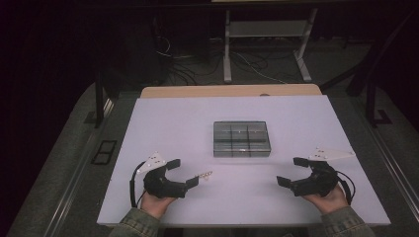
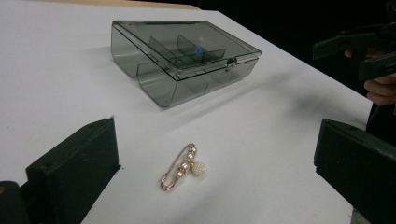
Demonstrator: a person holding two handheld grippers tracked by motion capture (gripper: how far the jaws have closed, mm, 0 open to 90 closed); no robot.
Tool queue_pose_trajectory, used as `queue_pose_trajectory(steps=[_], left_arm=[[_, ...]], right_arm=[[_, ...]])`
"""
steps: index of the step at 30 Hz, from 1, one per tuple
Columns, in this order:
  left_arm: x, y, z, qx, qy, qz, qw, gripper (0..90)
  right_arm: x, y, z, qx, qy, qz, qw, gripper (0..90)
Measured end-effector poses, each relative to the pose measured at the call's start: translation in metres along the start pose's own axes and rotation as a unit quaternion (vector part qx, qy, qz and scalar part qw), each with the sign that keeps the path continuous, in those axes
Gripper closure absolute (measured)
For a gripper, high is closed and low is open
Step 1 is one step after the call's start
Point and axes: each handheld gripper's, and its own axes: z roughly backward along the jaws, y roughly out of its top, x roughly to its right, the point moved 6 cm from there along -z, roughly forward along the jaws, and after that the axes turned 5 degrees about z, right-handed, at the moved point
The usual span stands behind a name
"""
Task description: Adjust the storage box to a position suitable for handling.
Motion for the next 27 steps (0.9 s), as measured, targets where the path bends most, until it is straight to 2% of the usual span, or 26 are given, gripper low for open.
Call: queue_pose_trajectory(steps=[8, 15, 27], left_arm=[[0.001, 0.000, 0.000, 0.000, -0.001, 0.000, 1.0000, 0.0], [0.001, -0.001, 0.000, -0.001, -0.002, 0.003, 1.0000, 0.0], [0.002, -0.001, -0.001, -0.001, -0.005, 0.004, 1.0000, 0.0]], right_arm=[[0.002, 0.004, 0.000, -0.007, 0.003, 0.001, 1.0000, 0.4], [0.006, 0.016, 0.000, -0.013, 0.001, 0.011, 0.9999, 0.4], [0.011, 0.031, -0.004, -0.020, 0.007, 0.013, 0.9997, 0.4]])
